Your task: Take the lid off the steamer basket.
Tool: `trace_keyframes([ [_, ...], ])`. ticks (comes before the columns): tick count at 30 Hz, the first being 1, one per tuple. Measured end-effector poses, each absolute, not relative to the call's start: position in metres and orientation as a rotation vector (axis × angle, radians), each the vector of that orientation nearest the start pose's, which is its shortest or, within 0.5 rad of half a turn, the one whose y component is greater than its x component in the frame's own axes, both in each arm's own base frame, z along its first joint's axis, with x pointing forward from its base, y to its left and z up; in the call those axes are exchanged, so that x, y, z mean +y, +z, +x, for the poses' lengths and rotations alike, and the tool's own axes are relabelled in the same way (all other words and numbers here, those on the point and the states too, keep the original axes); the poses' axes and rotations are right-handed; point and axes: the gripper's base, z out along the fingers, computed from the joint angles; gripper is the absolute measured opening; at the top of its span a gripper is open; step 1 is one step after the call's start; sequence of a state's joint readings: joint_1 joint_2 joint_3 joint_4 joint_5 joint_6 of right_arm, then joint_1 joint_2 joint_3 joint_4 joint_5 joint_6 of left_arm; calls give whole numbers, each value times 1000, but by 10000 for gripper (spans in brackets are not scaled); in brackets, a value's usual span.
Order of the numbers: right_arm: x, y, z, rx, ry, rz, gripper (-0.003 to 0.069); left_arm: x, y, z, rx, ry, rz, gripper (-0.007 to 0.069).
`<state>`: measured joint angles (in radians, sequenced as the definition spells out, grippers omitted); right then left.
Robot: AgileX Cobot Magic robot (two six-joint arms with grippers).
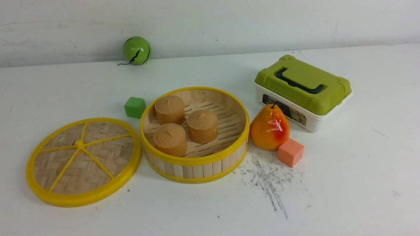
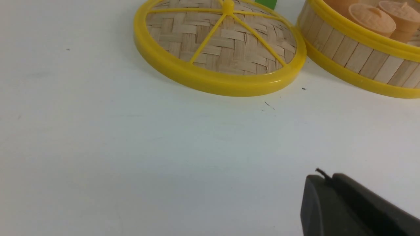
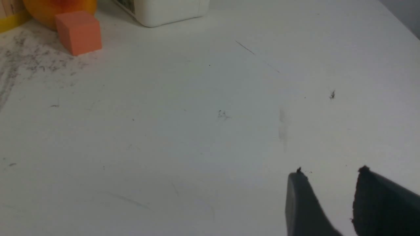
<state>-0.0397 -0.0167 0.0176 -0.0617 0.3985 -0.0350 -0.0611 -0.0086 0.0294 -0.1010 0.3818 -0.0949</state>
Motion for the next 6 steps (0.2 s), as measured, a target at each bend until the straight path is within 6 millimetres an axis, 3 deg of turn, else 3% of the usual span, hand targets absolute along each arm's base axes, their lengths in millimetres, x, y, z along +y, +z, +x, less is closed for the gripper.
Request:
trace_keyframes([
  [6,-4,172,51,1883,-113,-33,240,-7,170,52,1887,-206,-95,29],
])
